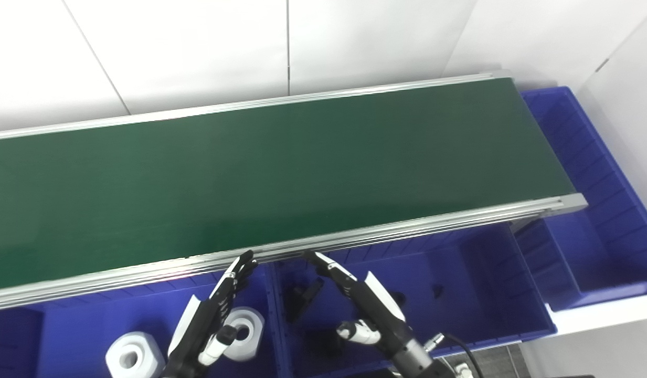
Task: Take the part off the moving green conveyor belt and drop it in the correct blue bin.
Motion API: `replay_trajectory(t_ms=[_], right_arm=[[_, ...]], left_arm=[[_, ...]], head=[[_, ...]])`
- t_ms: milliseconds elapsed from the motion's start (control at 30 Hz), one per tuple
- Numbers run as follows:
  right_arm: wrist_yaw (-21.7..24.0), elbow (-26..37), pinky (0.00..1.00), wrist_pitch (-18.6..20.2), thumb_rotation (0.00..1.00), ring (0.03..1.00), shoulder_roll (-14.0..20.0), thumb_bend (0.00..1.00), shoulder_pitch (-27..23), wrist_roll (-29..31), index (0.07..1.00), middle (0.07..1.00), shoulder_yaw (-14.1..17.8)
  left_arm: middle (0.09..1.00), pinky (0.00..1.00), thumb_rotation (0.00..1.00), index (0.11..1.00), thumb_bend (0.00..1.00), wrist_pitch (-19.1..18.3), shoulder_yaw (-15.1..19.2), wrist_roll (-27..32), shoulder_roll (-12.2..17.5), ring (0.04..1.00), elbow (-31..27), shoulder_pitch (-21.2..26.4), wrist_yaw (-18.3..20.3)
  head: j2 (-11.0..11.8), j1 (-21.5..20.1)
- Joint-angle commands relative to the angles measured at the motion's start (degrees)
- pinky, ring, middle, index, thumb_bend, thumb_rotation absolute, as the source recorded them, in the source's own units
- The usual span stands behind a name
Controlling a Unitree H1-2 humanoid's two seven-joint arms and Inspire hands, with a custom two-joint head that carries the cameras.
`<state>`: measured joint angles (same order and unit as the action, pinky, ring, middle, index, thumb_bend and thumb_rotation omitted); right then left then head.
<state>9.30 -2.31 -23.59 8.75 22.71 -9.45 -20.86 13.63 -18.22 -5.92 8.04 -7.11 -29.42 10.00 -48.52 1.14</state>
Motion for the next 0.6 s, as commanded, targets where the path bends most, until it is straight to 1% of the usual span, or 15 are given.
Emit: replay_trajectory(t_ms=[0, 100, 133, 167, 200, 233, 267, 333, 400, 467, 567], right_arm=[[0.05, 1.15, 0.90, -3.13, 0.95, 0.941, 0.11, 0.98, 0.23, 1.22, 0.906, 0.947, 0.09], [-0.24, 1.07, 0.89, -3.21, 0.95, 0.935, 0.34, 0.98, 0.20, 1.00, 0.902, 0.943, -0.08], [-0.21, 0.98, 0.88, -3.24, 0.95, 0.933, 0.50, 0.98, 0.14, 1.15, 0.900, 0.940, -0.09], [-0.17, 0.93, 0.88, -3.25, 0.95, 0.930, 0.62, 0.98, 0.10, 1.28, 0.898, 0.938, -0.09], [-0.08, 0.91, 0.88, -3.25, 0.95, 0.929, 0.88, 0.98, 0.09, 1.49, 0.897, 0.937, 0.03], [-0.02, 0.91, 0.88, -3.25, 0.96, 0.931, 1.06, 0.99, 0.09, 1.63, 0.900, 0.939, 0.12], [0.01, 0.97, 0.89, -3.21, 0.96, 0.932, 1.39, 0.99, 0.14, 1.72, 0.902, 0.941, 0.26], [0.21, 0.84, 0.89, -3.23, 0.97, 0.936, 2.15, 1.00, 0.18, 2.51, 0.910, 0.949, 0.56], [0.48, 0.63, 0.89, -3.29, 0.97, 0.939, 2.89, 1.00, 0.17, 3.62, 0.908, 0.951, 0.79], [0.57, 0.56, 0.89, -3.32, 0.97, 0.937, 3.47, 1.00, 0.15, 4.21, 0.906, 0.946, 0.91], [1.21, 0.62, 0.88, -3.30, 0.95, 0.936, 4.14, 1.00, 0.13, 5.60, 0.897, 0.942, 1.15]], left_arm=[[0.949, 0.95, 1.00, 0.960, 0.96, 0.42, -0.38, -0.45, -0.57, 0.971, -1.96, -0.71, -0.15], [0.951, 0.96, 1.00, 0.963, 0.97, 0.22, -0.35, -0.19, -0.76, 0.978, -1.85, -0.86, 0.05], [0.952, 0.97, 1.00, 0.964, 0.97, 0.16, -0.44, -0.15, -0.92, 0.981, -1.81, -0.87, 0.10], [0.954, 0.97, 1.00, 0.966, 0.97, 0.11, -0.51, -0.13, -1.02, 0.982, -1.78, -0.87, 0.13], [0.955, 0.97, 1.00, 0.967, 0.96, 0.23, -0.77, -0.25, -1.18, 0.982, -1.63, -0.78, 0.19], [0.961, 0.98, 1.00, 0.973, 0.95, 0.32, -0.95, -0.33, -1.28, 0.984, -1.52, -0.71, 0.23], [0.964, 0.98, 1.00, 0.975, 0.94, 0.30, -1.21, -0.53, -1.50, 0.985, -1.35, -0.63, 0.24], [0.969, 0.97, 1.00, 0.975, 0.94, 0.15, -1.72, -1.26, -2.14, 0.987, -1.03, -0.56, -0.04], [0.966, 0.97, 1.00, 0.967, 0.97, -0.23, -2.19, -2.03, -2.76, 0.988, -0.80, -0.57, -0.47], [0.965, 0.99, 1.00, 0.968, 0.99, -0.52, -2.53, -2.51, -3.18, 0.997, -0.62, -0.56, -0.75], [0.962, 0.99, 1.00, 0.971, 0.97, 0.05, -2.86, -3.30, -3.96, 0.995, -0.27, -0.41, -1.16]], head=[[0.07, 0.15], [0.31, 1.12], [0.35, 3.59], [0.35, 3.59], [0.43, 6.97], [0.43, 6.97], [0.66, 9.64], [1.00, 10.57], [1.10, 10.55], [1.19, 10.95], [1.11, 11.50]])
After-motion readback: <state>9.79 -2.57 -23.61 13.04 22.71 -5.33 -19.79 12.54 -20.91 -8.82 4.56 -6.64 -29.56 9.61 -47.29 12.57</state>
